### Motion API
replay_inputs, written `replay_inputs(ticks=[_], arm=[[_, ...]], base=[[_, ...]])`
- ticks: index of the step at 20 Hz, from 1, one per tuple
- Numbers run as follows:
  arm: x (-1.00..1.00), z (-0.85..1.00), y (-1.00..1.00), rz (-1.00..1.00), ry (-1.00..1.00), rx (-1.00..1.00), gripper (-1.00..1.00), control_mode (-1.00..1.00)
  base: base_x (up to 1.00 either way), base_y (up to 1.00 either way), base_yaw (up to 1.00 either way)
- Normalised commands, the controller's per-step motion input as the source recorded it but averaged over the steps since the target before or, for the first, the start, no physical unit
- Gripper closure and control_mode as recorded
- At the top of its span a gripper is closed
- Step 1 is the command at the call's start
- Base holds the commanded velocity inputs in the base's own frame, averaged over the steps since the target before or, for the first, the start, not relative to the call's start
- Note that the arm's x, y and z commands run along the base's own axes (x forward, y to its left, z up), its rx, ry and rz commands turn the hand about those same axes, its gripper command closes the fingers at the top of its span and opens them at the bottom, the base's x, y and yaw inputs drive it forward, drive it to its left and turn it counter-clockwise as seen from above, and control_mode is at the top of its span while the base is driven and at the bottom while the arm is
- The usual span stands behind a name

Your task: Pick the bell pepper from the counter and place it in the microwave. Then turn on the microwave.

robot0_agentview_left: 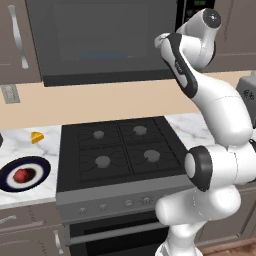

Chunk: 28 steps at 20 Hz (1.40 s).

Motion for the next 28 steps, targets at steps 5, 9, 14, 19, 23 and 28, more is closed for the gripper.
replay_inputs(ticks=[5, 9, 14, 19, 23, 28], arm=[[0.29, 0.0, 0.0, 0.0, 0.0, 0.0, -1.0, -1.0], [0.23, 0.0, 0.0, -0.01, 0.0, 0.0, 1.0, -1.0], [0.15, 0.0, 0.06, -0.03, -0.03, 0.0, 1.0, -1.0], [0.08, 0.0, 0.18, -0.03, -0.04, 0.0, 1.0, -1.0], [-0.05, 0.0, 0.15, 0.0, -0.04, 0.0, 1.0, -1.0], [-0.26, 0.0, 0.07, 0.02, -0.01, 0.04, 1.0, -1.0]], base=[[0.0, 0.0, 0.0], [0.0, 0.0, 0.0], [0.0, 0.0, 0.0], [0.0, 0.0, 0.0], [0.0, 0.0, 0.0], [0.0, 0.0, 0.0]])
